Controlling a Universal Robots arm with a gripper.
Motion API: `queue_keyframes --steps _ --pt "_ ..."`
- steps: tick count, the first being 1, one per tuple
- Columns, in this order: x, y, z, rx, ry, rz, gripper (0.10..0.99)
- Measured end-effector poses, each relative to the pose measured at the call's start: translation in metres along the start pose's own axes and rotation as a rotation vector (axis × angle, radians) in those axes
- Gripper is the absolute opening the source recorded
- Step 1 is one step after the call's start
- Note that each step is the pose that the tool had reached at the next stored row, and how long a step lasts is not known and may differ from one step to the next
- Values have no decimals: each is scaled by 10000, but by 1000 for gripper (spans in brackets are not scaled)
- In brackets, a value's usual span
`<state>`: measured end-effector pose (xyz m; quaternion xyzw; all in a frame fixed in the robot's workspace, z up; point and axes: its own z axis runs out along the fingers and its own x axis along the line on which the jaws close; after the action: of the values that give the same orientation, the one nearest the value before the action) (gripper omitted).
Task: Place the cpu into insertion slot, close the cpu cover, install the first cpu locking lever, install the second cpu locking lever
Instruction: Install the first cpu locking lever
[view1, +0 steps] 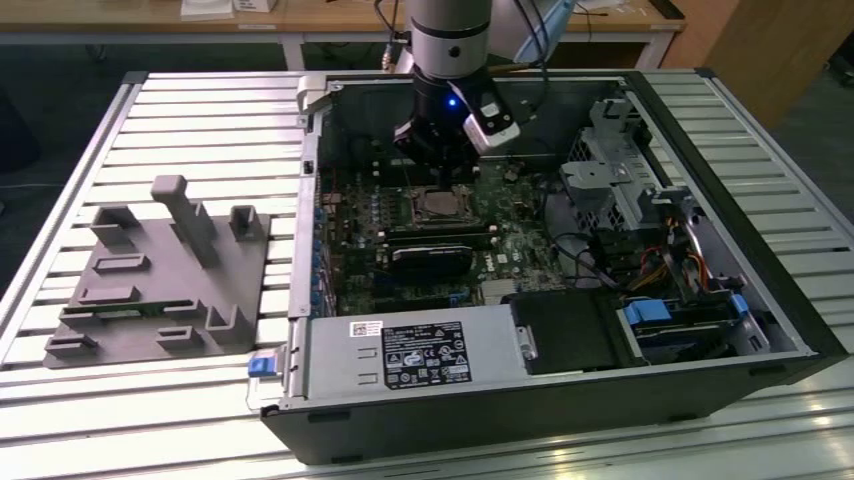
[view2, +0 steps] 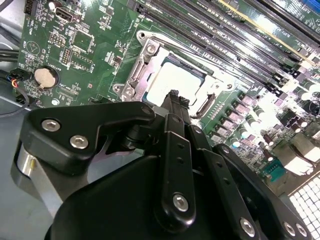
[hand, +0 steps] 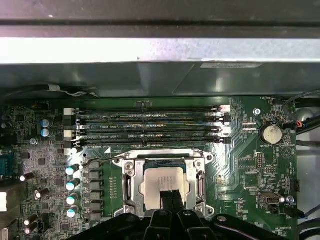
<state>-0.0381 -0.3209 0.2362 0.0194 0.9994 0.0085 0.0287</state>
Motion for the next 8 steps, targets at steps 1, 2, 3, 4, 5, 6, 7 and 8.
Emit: queue_keyframes --steps 1,2,3,4,5,6,7,8 --pt "12 -1 -1 1 1 0 106" --pt "31 -2 -3 0 0 0 106" --pt "52 -2 -3 -5 -1 -1 106" --pt "77 -3 -4 -7 -2 0 106" --pt "103 -4 -6 -8 -3 2 106" --pt "132 -5 -8 -10 -6 0 106" --pt "161 -6 -9 -11 -9 -1 106" --pt "188 -7 -11 -11 -11 0 106"
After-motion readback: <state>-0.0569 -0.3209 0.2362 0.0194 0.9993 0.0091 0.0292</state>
